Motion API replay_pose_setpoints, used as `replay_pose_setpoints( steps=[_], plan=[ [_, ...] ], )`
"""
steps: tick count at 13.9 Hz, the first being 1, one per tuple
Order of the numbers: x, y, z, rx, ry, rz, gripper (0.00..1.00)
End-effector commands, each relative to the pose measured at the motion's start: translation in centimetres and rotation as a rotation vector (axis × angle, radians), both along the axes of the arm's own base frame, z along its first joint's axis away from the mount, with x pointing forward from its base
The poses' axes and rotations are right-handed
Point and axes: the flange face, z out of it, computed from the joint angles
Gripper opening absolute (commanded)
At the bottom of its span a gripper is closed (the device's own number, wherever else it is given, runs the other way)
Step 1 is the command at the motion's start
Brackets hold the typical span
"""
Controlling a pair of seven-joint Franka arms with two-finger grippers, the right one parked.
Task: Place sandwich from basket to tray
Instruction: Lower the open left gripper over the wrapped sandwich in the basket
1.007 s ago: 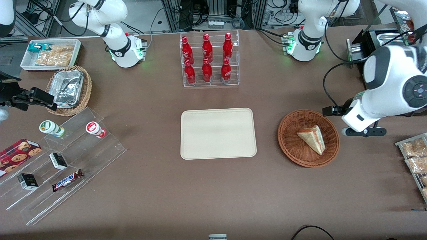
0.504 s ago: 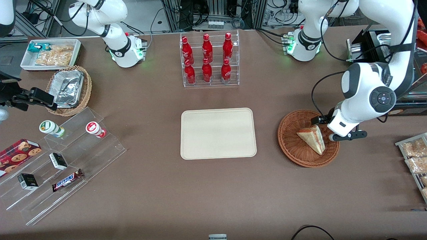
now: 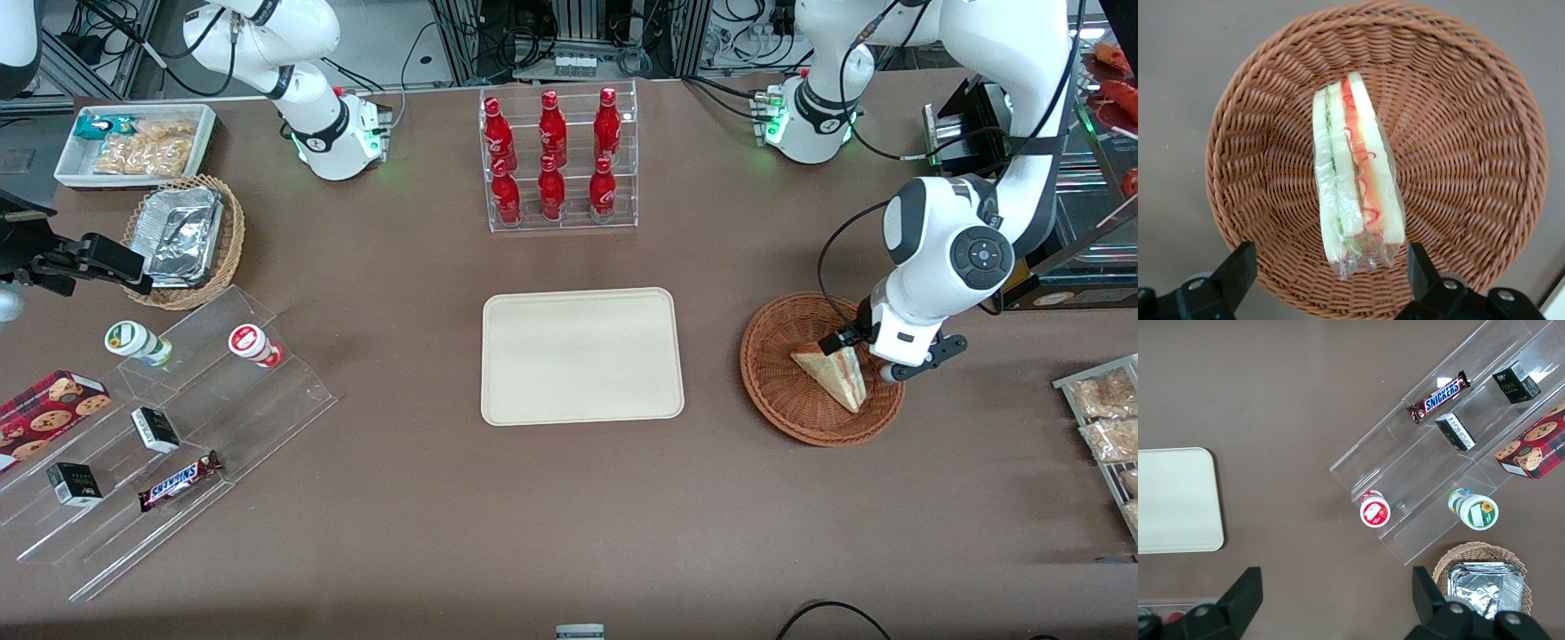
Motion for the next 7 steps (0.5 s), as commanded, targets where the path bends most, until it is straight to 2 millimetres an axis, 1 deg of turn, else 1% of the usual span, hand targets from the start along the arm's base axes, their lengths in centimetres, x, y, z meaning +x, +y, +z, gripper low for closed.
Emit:
replay_pose_setpoints(
  steps=[1, 4, 7],
  plan=[
    [0.2, -0.1, 0.3, -0.027, -0.037, 0.103, 1.0],
    [0.4, -0.3, -1.2, -0.06, -0.018, 0.149, 1.0],
    [0.6, -0.3, -1.9, -0.075, -0.007, 0.17, 1.0]
  ],
)
